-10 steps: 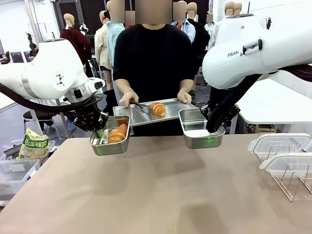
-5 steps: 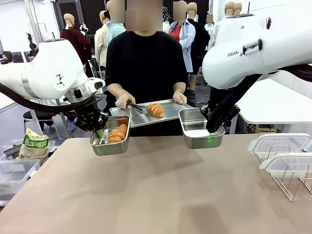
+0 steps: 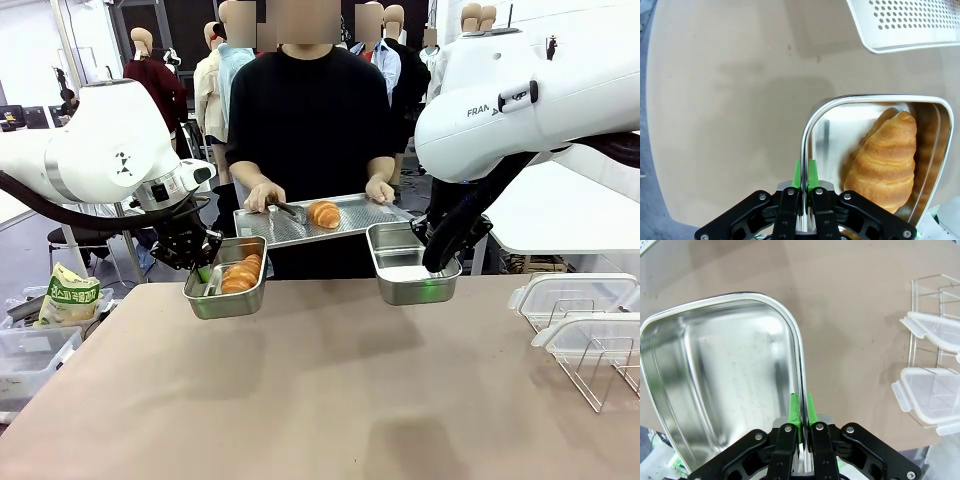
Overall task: Place the bread in airtight containers.
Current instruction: Once an object is inside an Airtight Container , place the container in the center of the table.
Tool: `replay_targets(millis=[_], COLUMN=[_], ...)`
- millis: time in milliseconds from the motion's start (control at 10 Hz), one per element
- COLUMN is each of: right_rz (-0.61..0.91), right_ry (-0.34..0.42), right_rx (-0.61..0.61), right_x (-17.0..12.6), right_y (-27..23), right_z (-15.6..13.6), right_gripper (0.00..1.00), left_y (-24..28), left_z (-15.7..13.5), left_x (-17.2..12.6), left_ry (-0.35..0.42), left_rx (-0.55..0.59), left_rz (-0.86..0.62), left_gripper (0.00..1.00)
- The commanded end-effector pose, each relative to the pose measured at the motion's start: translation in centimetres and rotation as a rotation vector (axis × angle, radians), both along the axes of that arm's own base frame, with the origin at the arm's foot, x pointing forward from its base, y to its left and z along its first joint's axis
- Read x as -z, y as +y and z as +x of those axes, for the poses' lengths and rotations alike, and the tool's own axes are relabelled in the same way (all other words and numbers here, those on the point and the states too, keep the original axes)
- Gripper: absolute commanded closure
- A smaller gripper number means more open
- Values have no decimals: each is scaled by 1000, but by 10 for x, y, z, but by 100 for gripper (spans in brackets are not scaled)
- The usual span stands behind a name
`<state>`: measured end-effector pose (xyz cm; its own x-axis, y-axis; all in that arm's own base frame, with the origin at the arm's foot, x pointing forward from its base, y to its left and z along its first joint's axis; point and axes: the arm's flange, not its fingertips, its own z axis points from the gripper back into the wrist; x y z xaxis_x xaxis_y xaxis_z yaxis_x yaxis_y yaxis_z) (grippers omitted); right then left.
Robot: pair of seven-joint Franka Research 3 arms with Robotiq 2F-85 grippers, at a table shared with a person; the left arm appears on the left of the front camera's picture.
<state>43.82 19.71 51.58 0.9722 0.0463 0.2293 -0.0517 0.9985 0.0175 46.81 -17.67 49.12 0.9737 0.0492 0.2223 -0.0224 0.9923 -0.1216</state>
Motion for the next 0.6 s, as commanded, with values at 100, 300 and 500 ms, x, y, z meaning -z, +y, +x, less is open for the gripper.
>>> replay_targets(millis=[100,300,500], right_rz=[9,9,9], right_ry=[-5,-5,-5], right_rx=[-3,-3,-3], right_x=[-4,-4,-4], right_y=[0,0,0], right_z=[-1,-1,-1], right_gripper=[100,100,100], left_y=[-2,-10,-23], left_z=[5,15,22], left_x=[9,24,59], left_ry=[-39,-8,-16], left_rx=[-4,55,75], left_rz=[17,36,79], left_gripper=[100,100,100])
